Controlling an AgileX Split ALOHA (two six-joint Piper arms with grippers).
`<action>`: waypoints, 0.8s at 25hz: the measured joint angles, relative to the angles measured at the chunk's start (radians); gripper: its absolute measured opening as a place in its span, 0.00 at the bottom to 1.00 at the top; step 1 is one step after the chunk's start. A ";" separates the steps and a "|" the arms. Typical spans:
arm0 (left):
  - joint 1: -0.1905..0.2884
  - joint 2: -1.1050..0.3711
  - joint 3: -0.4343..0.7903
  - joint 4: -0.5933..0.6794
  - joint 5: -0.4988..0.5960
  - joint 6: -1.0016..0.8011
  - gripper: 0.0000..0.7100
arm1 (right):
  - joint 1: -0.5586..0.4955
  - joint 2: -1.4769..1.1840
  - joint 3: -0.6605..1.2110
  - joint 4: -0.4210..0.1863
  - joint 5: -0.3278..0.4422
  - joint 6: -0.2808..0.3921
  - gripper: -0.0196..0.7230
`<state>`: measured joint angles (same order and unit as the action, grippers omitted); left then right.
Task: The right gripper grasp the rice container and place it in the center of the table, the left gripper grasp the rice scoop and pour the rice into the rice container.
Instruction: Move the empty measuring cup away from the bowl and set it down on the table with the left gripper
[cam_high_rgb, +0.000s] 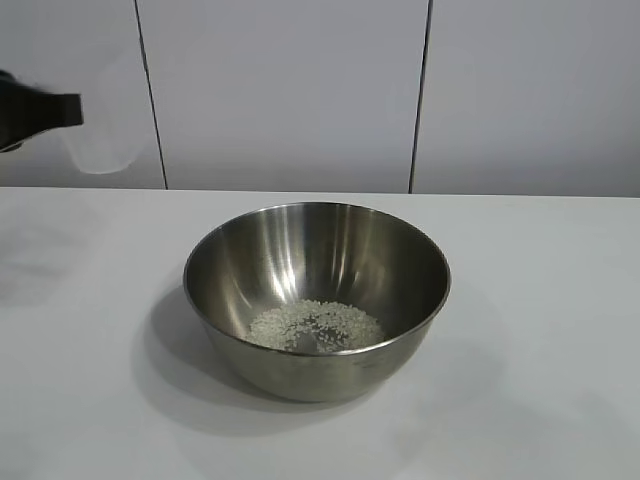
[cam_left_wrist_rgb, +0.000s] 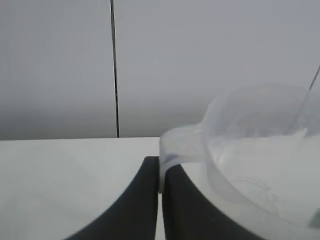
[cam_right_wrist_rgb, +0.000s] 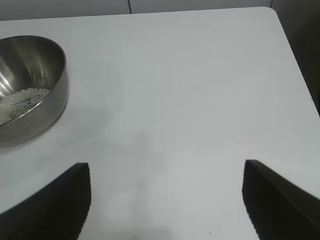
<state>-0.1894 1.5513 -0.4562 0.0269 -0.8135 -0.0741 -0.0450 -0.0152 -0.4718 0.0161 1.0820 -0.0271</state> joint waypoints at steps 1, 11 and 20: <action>0.034 0.005 0.021 0.070 -0.024 -0.041 0.01 | 0.000 0.000 0.000 0.000 0.000 0.000 0.79; 0.145 0.334 0.097 0.260 -0.315 -0.039 0.01 | 0.000 0.000 0.000 0.000 0.000 0.000 0.79; 0.145 0.506 0.086 0.273 -0.339 0.090 0.01 | 0.000 0.000 0.000 0.000 0.000 0.000 0.79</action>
<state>-0.0446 2.0575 -0.3700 0.2995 -1.1526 0.0164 -0.0450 -0.0152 -0.4718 0.0161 1.0820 -0.0271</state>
